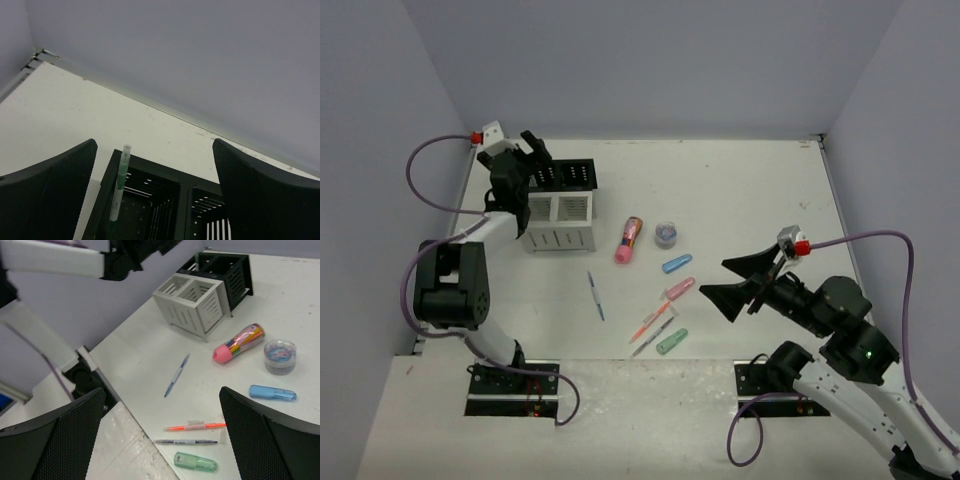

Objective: Sort the stationery into containers
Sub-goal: Place the pen in the storage box.

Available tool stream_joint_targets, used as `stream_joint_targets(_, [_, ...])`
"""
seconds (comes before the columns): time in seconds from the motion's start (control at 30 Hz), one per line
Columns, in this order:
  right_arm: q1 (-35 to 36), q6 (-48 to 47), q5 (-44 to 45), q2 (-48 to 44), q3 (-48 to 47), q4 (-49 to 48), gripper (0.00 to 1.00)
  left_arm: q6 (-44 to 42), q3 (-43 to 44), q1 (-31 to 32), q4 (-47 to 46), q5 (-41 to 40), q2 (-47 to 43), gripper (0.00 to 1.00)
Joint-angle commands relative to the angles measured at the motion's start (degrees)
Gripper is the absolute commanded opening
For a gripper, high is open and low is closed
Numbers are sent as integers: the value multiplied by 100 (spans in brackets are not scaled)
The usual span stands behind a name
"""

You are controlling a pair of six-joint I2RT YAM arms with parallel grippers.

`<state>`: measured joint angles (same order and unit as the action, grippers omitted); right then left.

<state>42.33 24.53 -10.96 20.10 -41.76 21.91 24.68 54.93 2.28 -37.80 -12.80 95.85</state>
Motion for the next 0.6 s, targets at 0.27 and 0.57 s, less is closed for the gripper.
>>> stream_joint_targets(0.27, [16, 1710, 2449, 2288, -667, 738, 99, 1647, 406, -6, 5155, 550, -3460, 100])
stream_joint_targets(0.57, [13, 1887, 3103, 1963, -307, 665, 99, 1171, -1020, 1933, 5947, 103, -4819, 100])
